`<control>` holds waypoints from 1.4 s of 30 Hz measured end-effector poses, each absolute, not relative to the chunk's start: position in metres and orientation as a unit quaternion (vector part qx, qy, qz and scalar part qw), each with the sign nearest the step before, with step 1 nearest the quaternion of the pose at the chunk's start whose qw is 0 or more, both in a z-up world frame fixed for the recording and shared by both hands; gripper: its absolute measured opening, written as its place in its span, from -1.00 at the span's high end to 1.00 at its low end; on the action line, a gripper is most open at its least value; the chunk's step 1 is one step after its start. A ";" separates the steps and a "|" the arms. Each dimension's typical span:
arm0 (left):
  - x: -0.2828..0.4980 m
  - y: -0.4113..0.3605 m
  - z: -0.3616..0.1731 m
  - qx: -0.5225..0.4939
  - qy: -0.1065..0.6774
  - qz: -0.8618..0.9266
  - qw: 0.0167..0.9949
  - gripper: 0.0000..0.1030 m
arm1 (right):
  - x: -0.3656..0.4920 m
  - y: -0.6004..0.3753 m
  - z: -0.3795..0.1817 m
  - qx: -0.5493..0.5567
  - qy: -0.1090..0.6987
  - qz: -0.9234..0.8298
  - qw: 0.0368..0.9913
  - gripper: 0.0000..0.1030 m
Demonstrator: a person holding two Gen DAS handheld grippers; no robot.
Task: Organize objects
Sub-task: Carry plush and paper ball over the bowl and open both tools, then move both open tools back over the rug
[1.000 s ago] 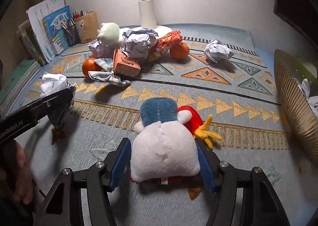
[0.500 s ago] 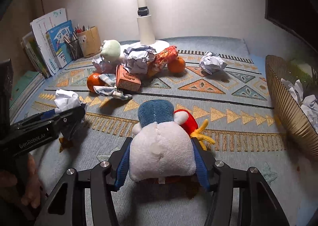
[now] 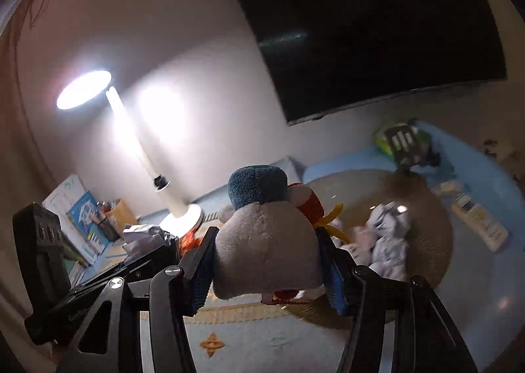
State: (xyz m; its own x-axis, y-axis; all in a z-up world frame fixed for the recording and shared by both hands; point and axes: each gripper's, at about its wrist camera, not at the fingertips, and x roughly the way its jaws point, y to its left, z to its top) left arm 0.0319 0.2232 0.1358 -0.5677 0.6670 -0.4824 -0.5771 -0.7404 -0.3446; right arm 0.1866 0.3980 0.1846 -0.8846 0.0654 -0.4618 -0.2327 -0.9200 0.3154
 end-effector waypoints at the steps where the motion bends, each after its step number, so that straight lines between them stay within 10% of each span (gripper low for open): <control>1: 0.029 0.239 0.138 -0.302 -0.068 0.880 0.361 -0.09 | 0.184 0.408 0.185 -0.232 0.185 0.950 0.091 -0.08; 12: -0.020 0.305 0.093 -0.376 -0.070 0.851 0.360 -0.48 | 0.144 0.472 0.141 -0.315 0.222 0.915 0.123 -0.41; 28: 0.045 0.089 0.074 -0.322 -0.058 0.938 0.119 -0.51 | 0.125 0.286 0.134 -0.294 0.133 0.946 -0.044 -0.75; 42: 0.026 0.020 0.024 -0.358 -0.127 0.923 0.070 -0.51 | 0.088 0.213 0.049 -0.343 0.007 0.939 0.021 -0.74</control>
